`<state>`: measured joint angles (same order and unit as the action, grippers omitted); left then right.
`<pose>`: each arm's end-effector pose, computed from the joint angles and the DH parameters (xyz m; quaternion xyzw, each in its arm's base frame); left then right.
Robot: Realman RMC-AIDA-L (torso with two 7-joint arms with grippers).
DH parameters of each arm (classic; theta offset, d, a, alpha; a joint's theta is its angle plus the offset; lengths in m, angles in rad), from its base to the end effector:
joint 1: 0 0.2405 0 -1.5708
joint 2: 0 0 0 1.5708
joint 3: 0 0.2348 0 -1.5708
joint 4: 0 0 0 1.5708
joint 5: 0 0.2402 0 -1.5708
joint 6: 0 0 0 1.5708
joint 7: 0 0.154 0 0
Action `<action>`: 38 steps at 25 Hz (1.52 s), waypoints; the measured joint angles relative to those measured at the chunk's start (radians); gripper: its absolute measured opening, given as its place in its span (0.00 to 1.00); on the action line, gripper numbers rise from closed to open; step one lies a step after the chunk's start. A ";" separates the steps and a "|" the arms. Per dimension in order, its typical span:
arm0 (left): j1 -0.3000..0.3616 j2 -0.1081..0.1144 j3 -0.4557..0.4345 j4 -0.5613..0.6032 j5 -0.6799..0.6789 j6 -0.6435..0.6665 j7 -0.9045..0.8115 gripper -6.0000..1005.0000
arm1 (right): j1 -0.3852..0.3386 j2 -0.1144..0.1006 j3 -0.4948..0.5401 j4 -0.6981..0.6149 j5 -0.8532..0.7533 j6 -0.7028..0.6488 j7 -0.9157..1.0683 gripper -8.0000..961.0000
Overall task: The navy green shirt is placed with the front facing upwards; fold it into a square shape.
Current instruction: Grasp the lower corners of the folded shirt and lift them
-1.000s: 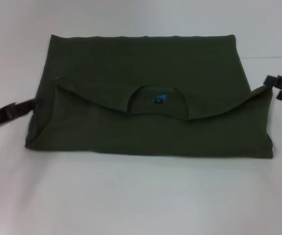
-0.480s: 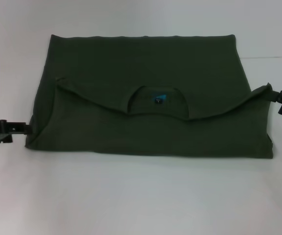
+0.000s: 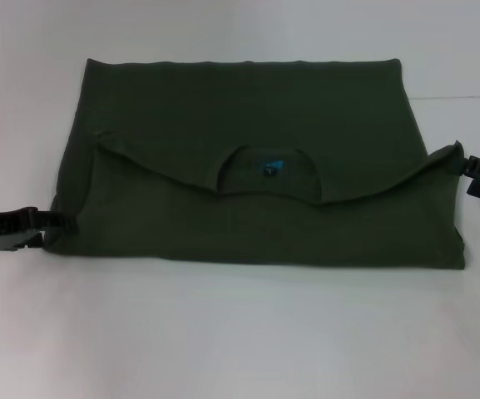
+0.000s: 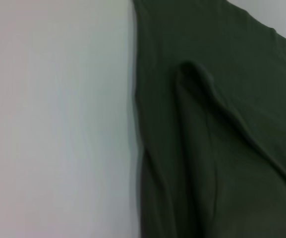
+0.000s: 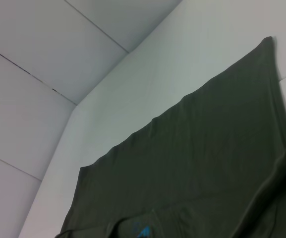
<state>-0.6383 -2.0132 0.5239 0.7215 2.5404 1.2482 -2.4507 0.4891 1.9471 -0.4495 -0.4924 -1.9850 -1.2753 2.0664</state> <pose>-0.3288 0.3956 0.0543 -0.7135 -0.6493 -0.0974 0.2447 0.3532 0.3662 0.0662 -0.6845 0.6111 0.3206 0.2350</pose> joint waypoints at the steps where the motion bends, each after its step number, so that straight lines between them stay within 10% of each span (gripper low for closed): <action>1: -0.001 0.000 0.000 -0.005 0.001 -0.005 -0.004 0.73 | 0.000 0.000 0.000 0.000 0.000 0.000 0.000 0.99; 38: -0.067 0.005 0.062 -0.082 0.060 -0.074 -0.045 0.62 | 0.029 -0.001 -0.015 0.000 0.000 0.036 0.002 0.98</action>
<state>-0.7056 -2.0079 0.5862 0.6393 2.6006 1.1745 -2.4961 0.5177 1.9465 -0.4647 -0.4924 -1.9849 -1.2394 2.0684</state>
